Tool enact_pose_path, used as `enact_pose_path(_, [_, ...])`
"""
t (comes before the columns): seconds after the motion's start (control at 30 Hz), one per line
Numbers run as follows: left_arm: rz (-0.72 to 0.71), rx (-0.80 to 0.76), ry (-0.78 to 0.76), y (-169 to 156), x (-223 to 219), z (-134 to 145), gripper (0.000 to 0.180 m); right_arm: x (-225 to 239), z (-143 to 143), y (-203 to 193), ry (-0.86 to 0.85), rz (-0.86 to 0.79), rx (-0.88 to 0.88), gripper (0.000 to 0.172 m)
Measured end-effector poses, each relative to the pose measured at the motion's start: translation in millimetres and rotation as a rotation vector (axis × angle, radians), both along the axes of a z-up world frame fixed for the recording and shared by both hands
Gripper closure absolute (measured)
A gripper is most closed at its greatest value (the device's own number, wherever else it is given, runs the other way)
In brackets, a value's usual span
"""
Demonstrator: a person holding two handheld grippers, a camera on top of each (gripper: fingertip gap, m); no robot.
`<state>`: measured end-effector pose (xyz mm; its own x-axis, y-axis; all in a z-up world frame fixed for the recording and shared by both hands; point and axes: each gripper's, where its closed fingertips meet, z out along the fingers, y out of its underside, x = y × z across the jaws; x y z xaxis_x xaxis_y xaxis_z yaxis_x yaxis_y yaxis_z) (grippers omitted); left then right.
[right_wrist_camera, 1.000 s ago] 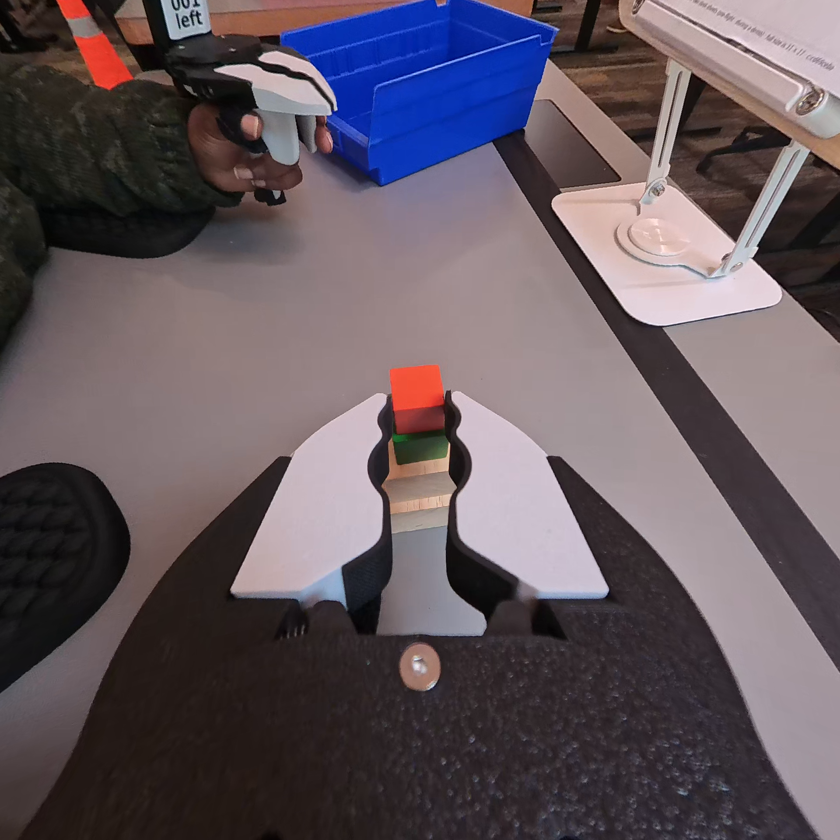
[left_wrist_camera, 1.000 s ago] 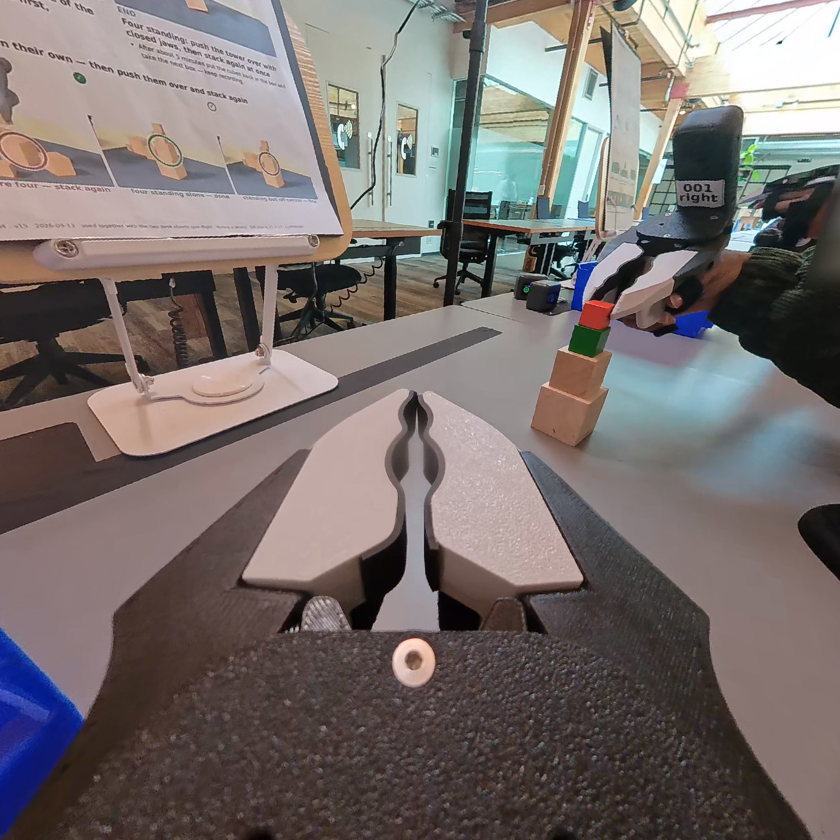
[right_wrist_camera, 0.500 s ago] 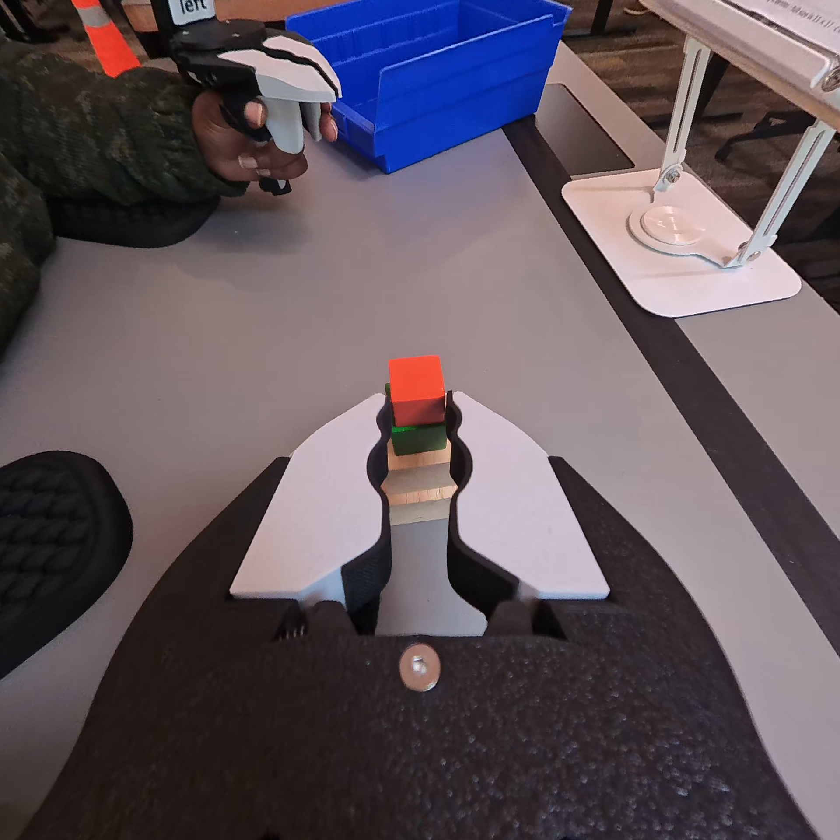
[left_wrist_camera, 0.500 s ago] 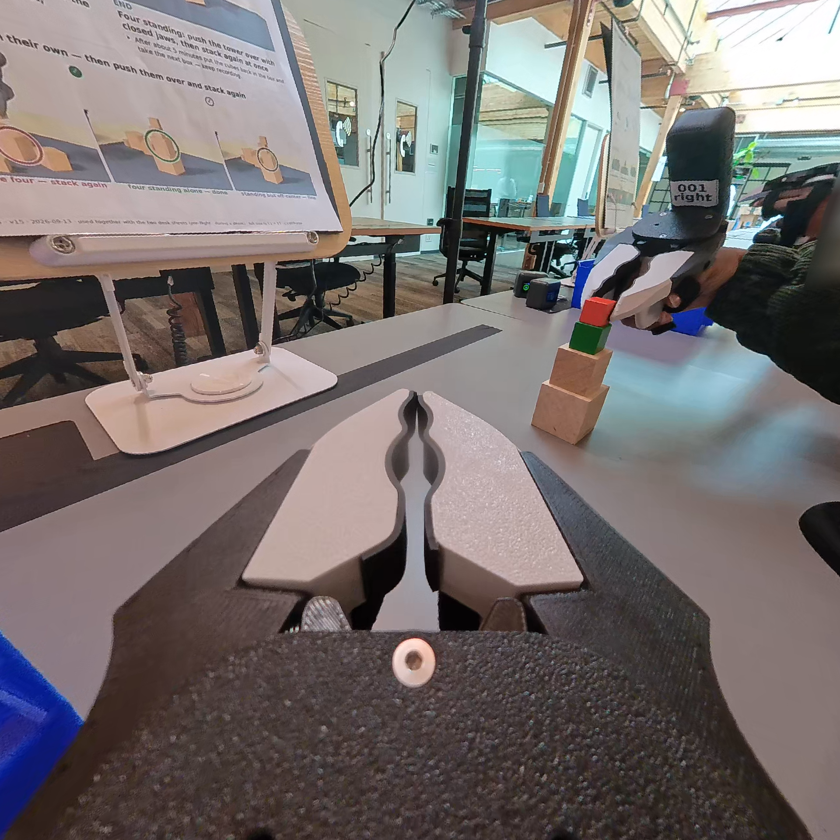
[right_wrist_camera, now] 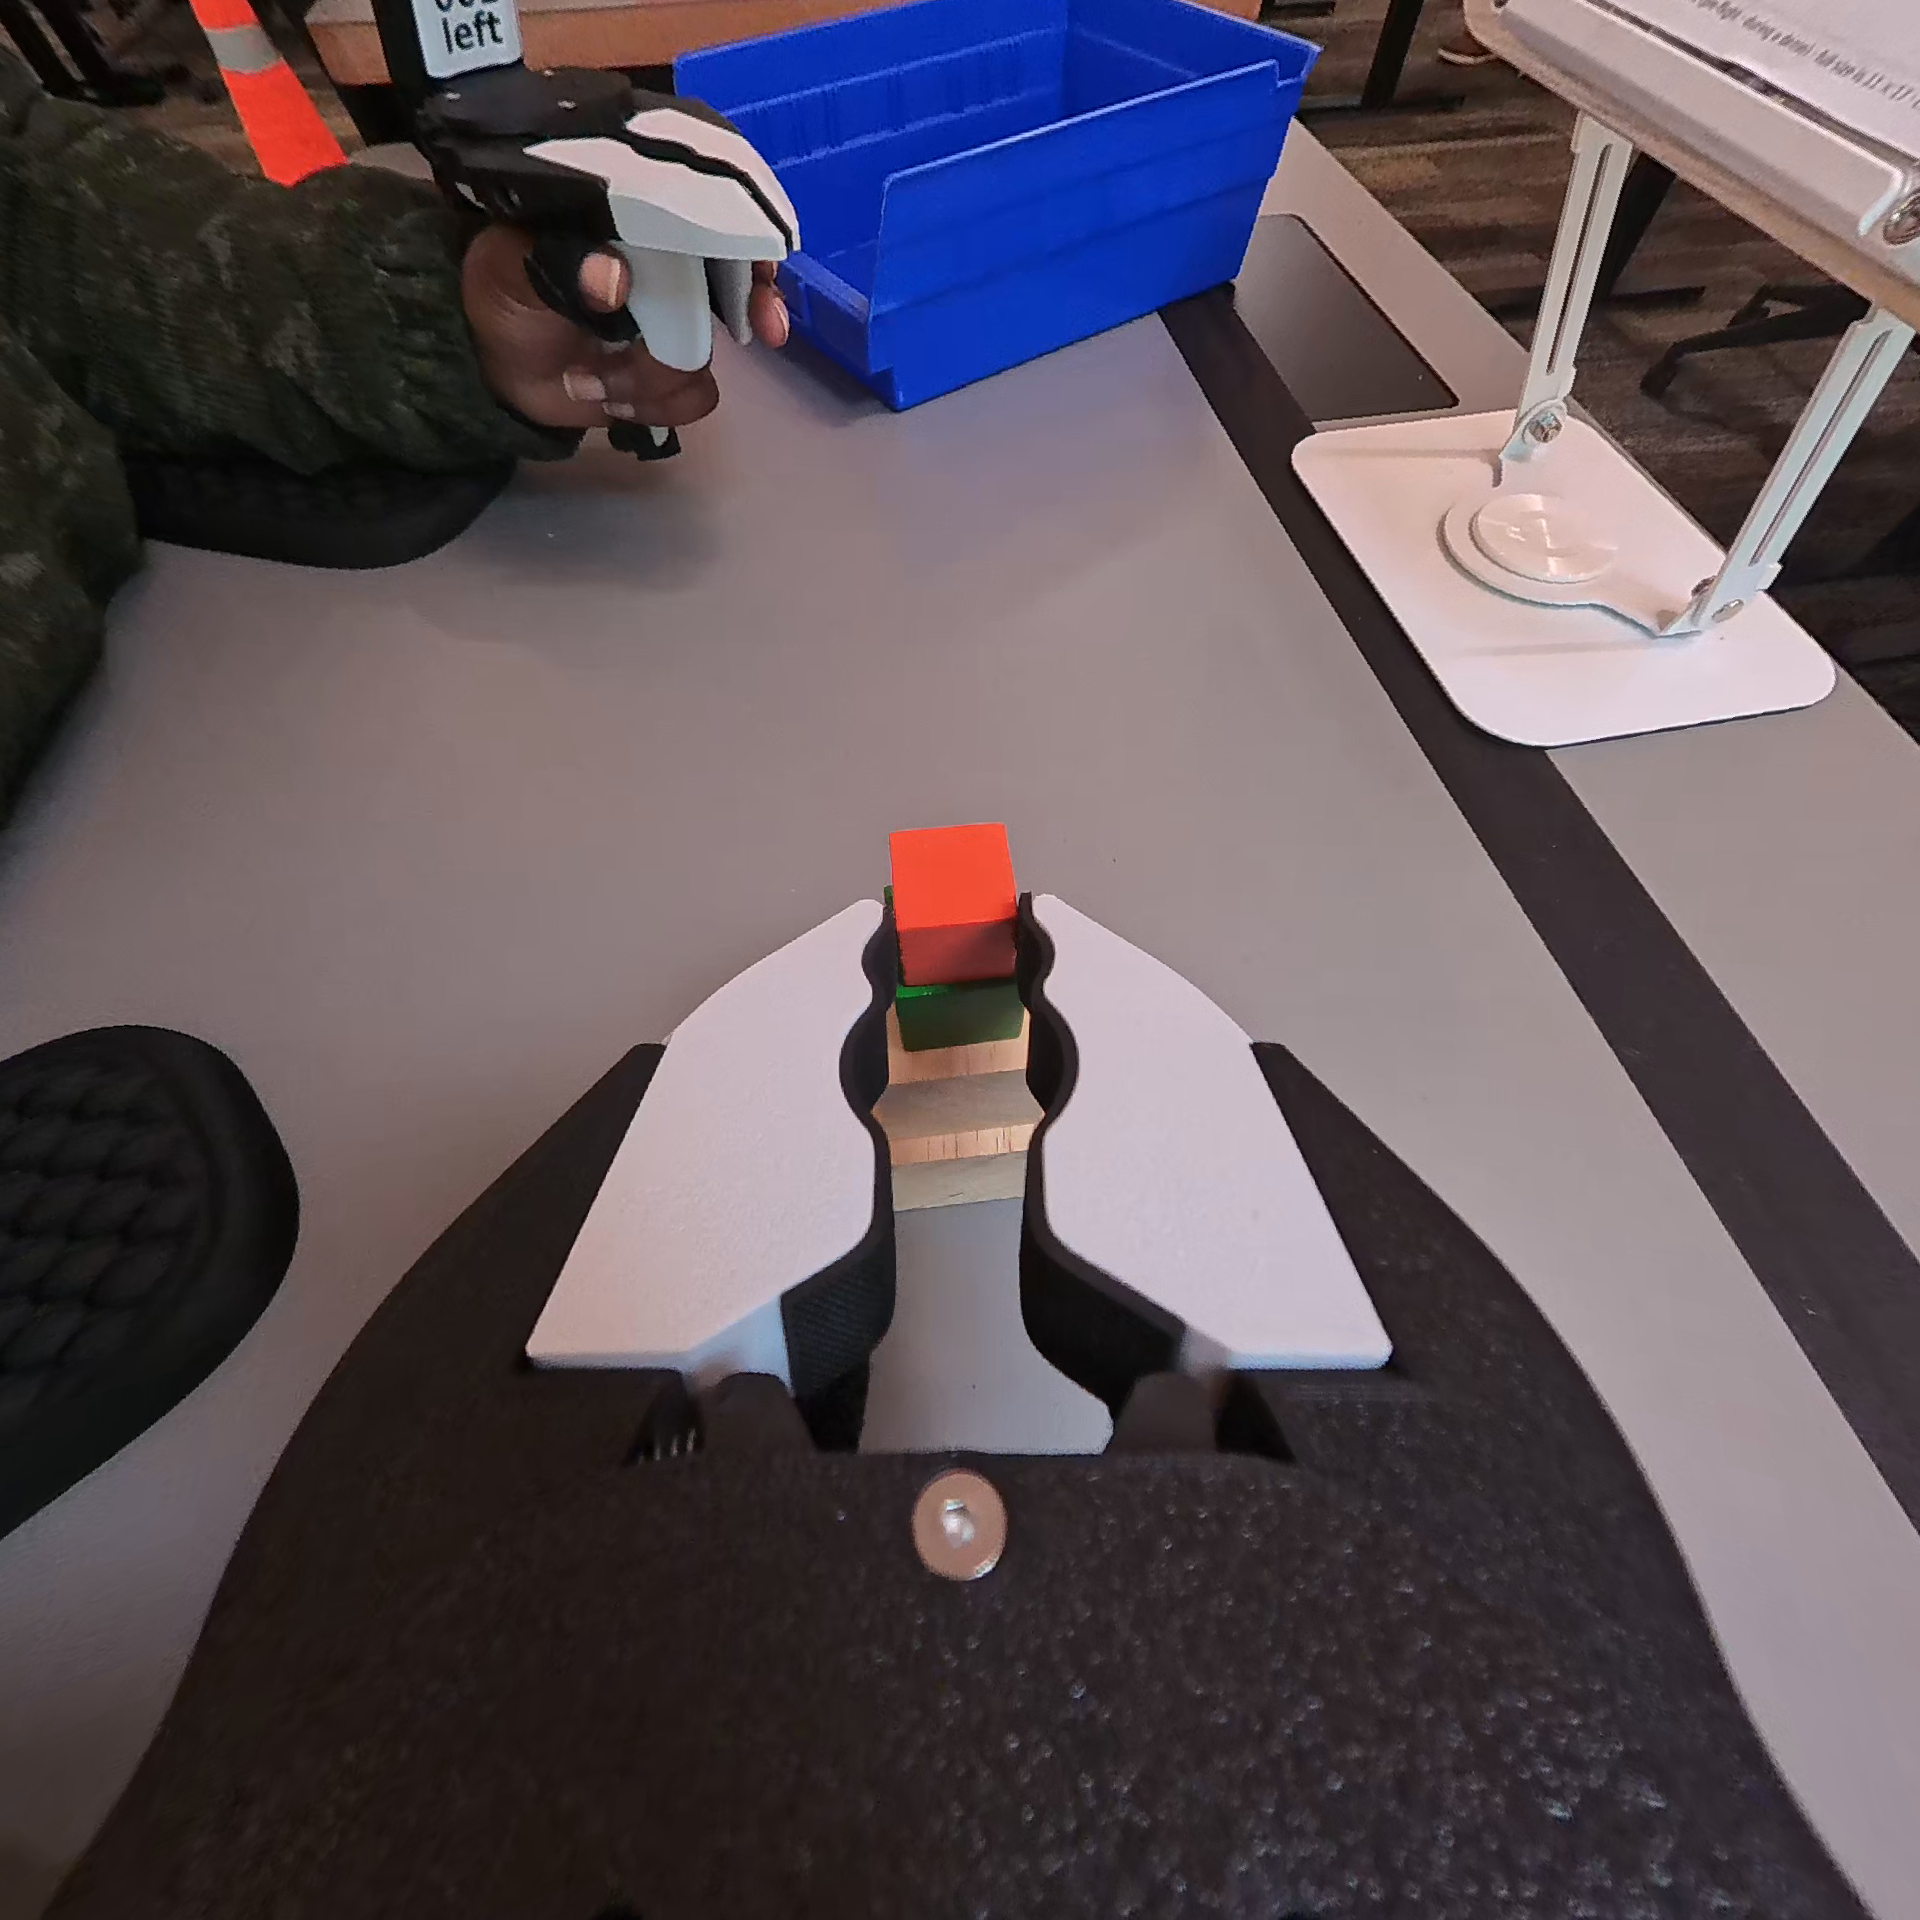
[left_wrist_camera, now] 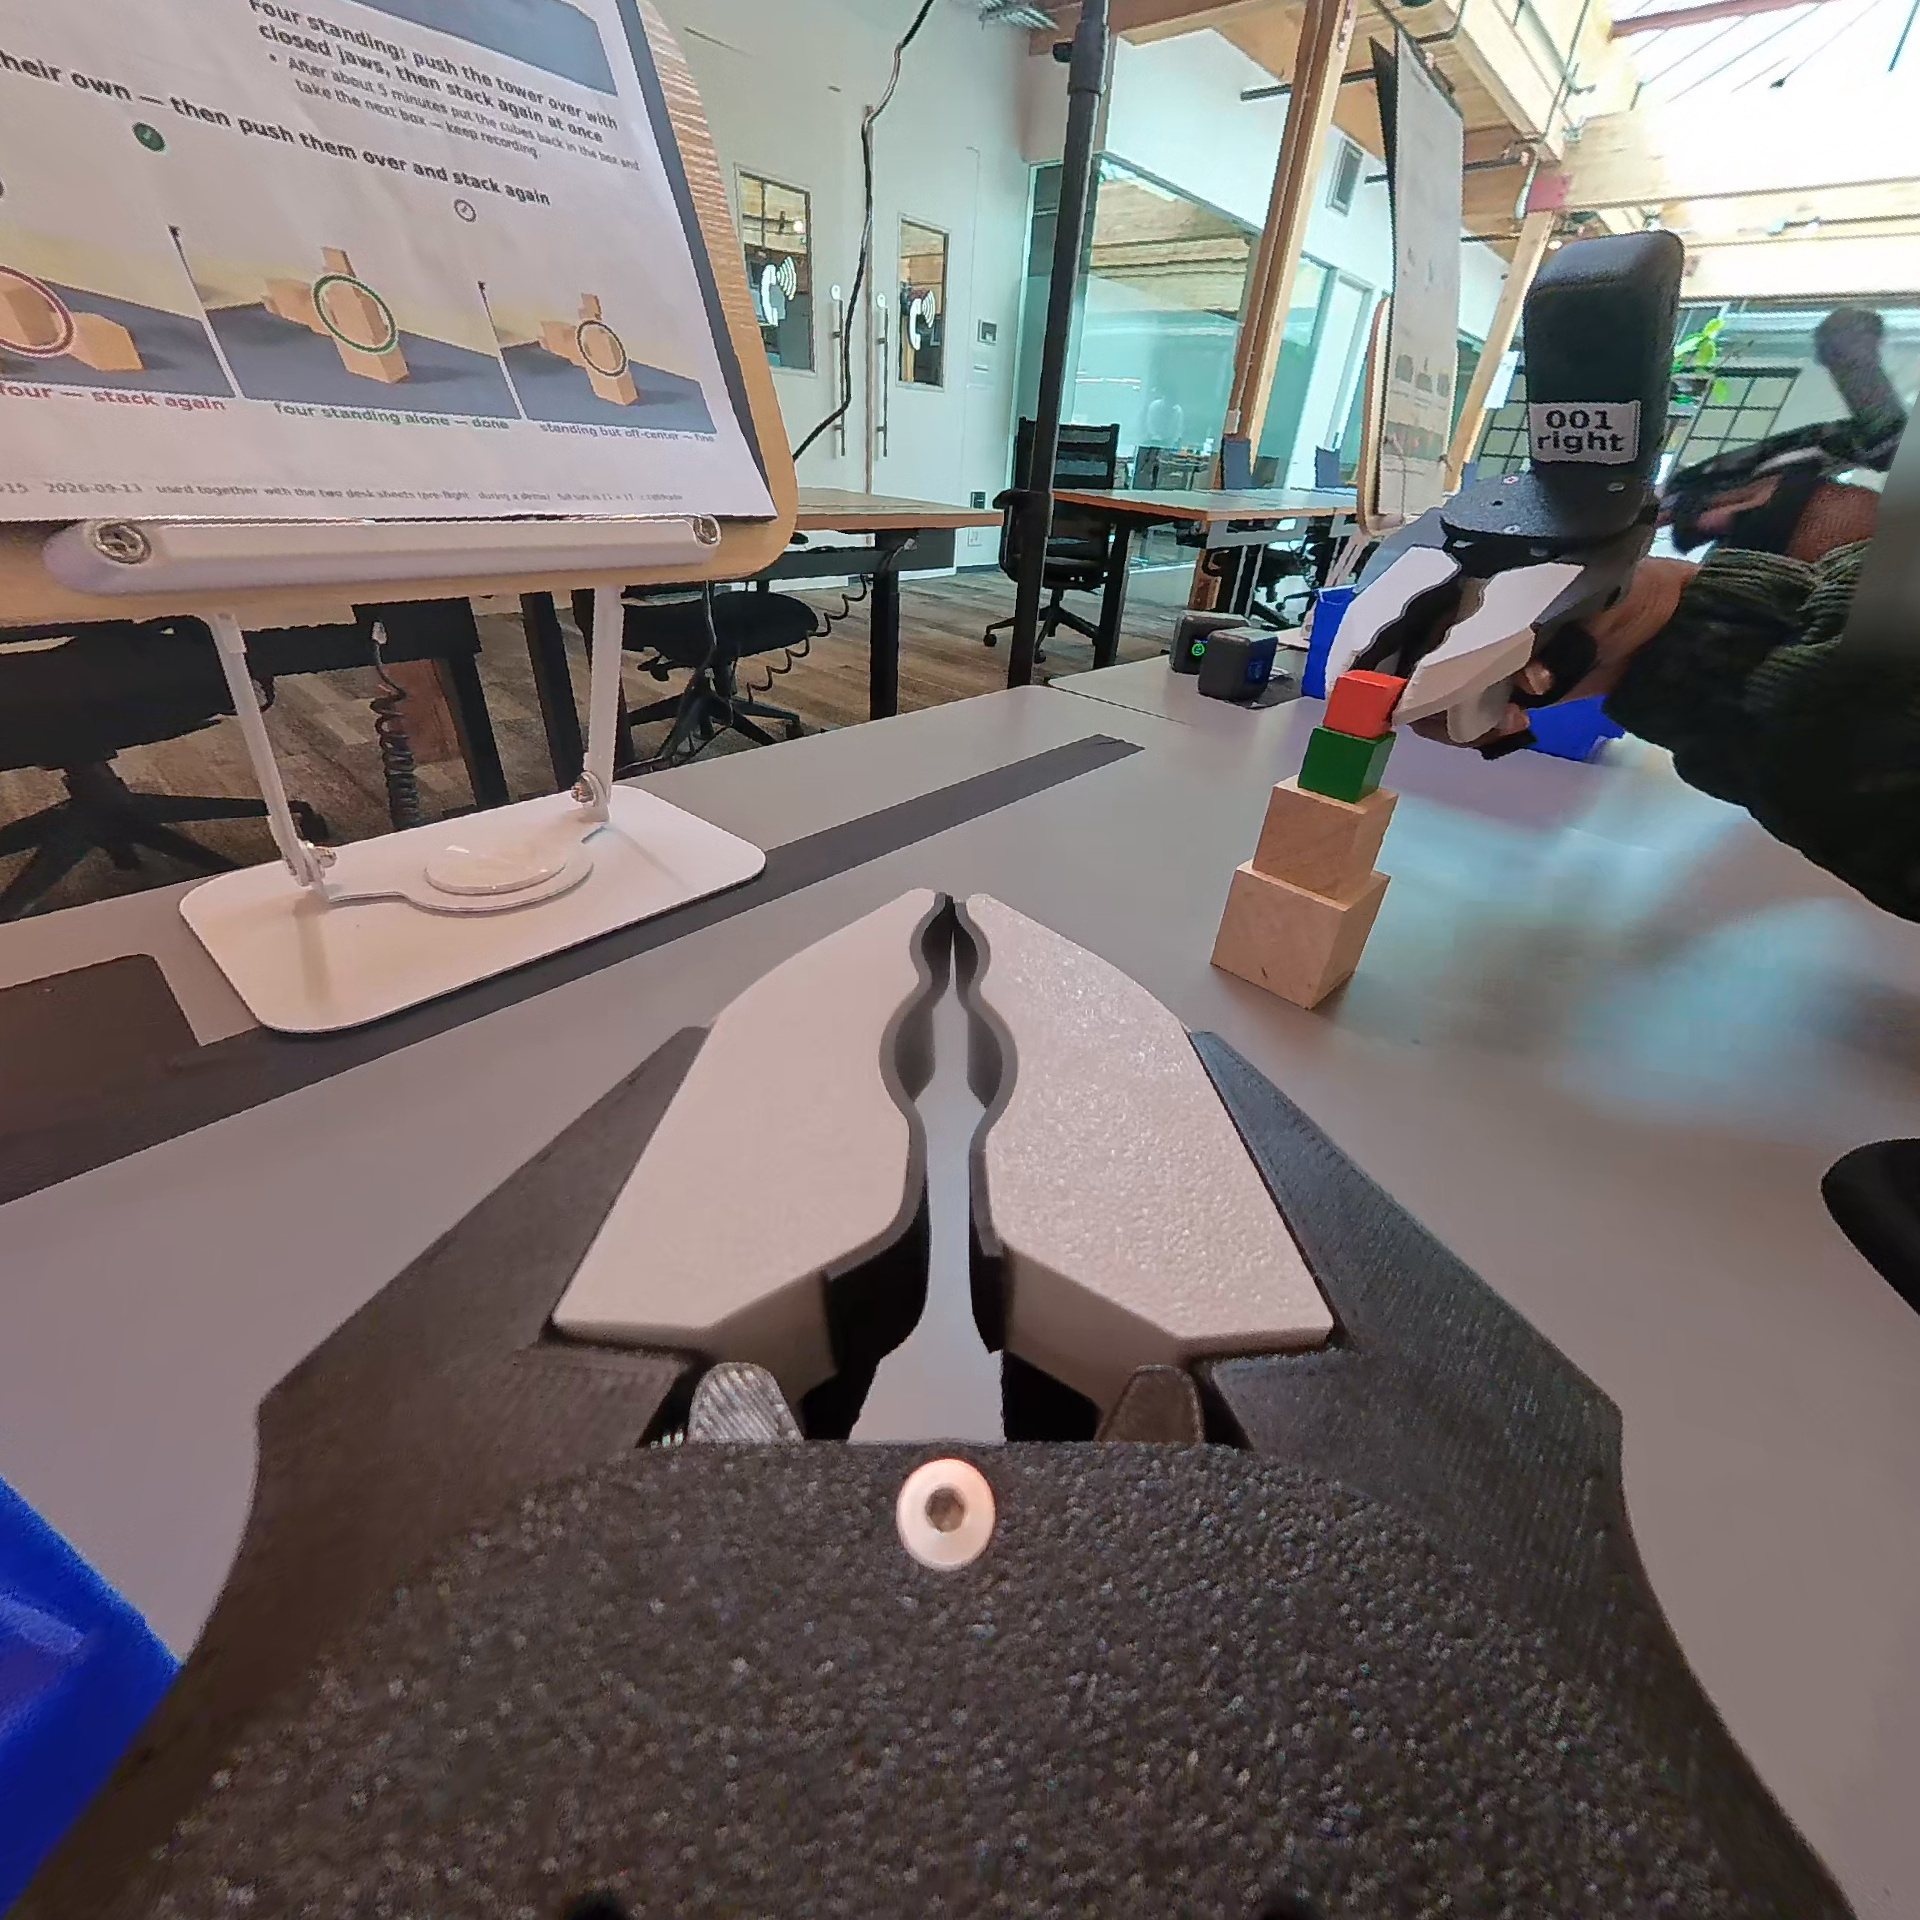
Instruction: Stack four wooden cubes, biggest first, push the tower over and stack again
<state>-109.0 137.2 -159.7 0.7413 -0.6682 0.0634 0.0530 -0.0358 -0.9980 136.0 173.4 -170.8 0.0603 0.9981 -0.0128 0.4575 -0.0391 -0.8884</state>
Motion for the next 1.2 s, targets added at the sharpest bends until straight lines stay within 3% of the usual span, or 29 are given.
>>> enact_pose_path(0.3, [0.005,-0.025,-0.007,0,-3,0,0.18,1,12,2,0.038,-0.051,0.032,0.136])
enact_pose_path(0.63, [0.109,0.005,0.01,7,-18,6,0.18,-14,97,-13,0.315,-0.377,0.233,0.128])
enact_pose_path(0.73, [0.124,0.02,0.006,5,-22,10,0.18,-29,108,-31,0.379,-0.43,0.229,0.137])
enact_pose_path(0.9, [0.139,0.054,0.006,4,-28,17,0.18,-44,106,-45,0.392,-0.594,0.286,0.171])
enact_pose_path(1.1, [0.174,0.094,0.013,3,-37,25,0.18,-29,87,-35,0.426,-0.894,0.413,0.172])
enact_pose_path(1.2, [0.19,0.119,0.027,4,-39,27,0.18,-16,76,-30,0.494,-0.964,0.454,0.172])
